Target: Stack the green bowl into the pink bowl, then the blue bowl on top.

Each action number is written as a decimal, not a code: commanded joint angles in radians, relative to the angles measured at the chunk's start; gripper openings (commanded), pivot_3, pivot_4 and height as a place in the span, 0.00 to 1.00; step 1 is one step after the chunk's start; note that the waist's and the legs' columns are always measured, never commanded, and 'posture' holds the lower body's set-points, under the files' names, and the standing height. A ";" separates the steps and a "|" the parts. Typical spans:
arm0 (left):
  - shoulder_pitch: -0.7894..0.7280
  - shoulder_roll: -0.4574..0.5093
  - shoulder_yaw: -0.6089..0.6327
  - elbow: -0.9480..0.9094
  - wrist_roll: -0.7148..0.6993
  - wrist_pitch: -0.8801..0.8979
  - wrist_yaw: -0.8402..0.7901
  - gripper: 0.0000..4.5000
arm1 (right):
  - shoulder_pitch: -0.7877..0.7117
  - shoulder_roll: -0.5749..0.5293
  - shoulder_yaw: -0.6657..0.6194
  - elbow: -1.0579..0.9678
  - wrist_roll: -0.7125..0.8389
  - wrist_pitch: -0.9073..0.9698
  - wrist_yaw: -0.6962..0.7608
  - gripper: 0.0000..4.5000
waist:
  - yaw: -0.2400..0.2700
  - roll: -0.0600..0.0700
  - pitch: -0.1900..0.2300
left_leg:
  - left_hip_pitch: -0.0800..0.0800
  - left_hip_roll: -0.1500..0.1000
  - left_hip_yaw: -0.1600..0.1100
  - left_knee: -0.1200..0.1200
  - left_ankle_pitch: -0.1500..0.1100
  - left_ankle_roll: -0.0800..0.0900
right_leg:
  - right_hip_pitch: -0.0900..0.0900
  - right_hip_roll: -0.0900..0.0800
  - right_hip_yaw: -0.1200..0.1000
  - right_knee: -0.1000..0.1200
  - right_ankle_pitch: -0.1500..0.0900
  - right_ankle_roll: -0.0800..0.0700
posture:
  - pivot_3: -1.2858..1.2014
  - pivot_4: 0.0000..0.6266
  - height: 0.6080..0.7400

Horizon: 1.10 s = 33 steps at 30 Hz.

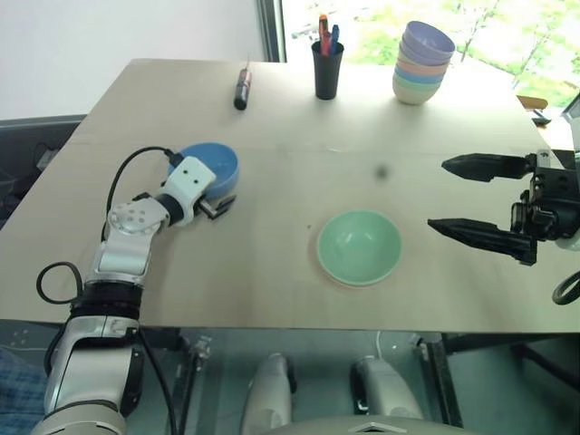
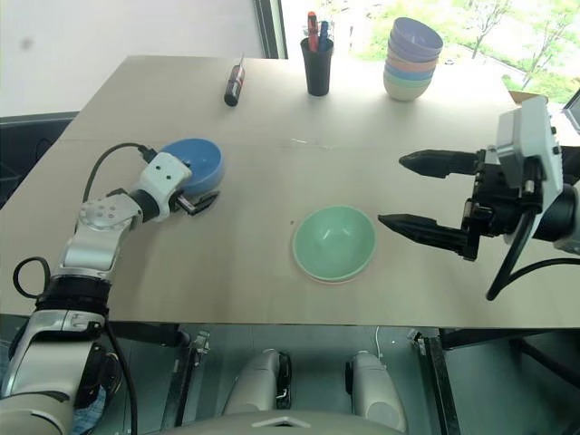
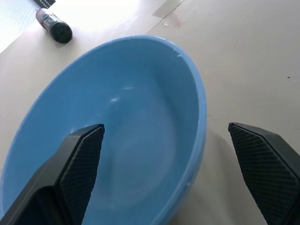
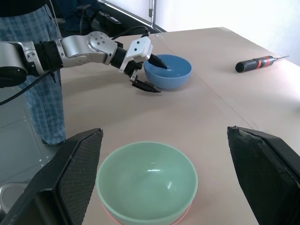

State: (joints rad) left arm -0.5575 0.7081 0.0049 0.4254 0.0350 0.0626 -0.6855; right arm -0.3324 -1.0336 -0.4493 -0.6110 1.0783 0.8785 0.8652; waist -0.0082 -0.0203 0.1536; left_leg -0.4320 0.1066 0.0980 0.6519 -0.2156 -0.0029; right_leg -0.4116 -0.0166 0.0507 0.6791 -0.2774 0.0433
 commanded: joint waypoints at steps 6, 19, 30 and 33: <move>-0.019 -0.004 0.004 0.001 -0.007 -0.027 -0.014 0.44 | 0.029 -0.019 -0.053 -0.018 0.001 -0.050 0.002 1.00 | 0.000 0.000 0.000 | 0.000 0.000 0.000 0.000 0.000 0.000 | 0.000 0.000 0.000 0.000 0.000 0.000 | 0.52 0.24 1.00; -0.065 -0.002 0.005 0.020 -0.027 -0.054 -0.070 0.03 | 0.073 -0.024 -0.043 -0.008 -0.026 -0.093 0.026 1.00 | 0.000 0.000 0.000 | 0.000 0.000 0.000 0.000 0.000 0.000 | 0.000 0.000 0.000 0.000 0.000 0.000 | 0.52 0.24 1.00; -0.335 -0.055 -0.058 0.106 -0.141 -0.154 -0.454 0.03 | 0.059 -0.027 -0.017 0.025 -0.056 -0.122 0.055 1.00 | 0.019 -0.001 0.000 | -0.001 0.000 -0.001 0.001 0.000 0.000 | 0.000 0.000 -0.001 0.000 0.000 0.000 | 0.52 0.24 1.00; -0.376 -0.080 -0.097 0.079 -0.178 -0.170 -0.594 0.03 | 0.065 -0.029 -0.023 0.025 -0.053 -0.118 0.059 1.00 | 0.017 0.000 0.000 | -0.001 0.000 0.000 0.001 0.000 0.000 | 0.000 0.001 0.000 0.000 0.000 0.000 | 0.52 0.24 1.00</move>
State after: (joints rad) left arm -0.8984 0.6345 -0.0770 0.5409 -0.1031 -0.0779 -1.1948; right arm -0.2579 -1.0463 -0.4470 -0.5812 1.0223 0.7766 0.9170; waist 0.0087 -0.0208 0.1538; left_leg -0.4326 0.1062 0.0973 0.6532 -0.2155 -0.0030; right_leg -0.4114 -0.0158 0.0506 0.6795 -0.2774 0.0434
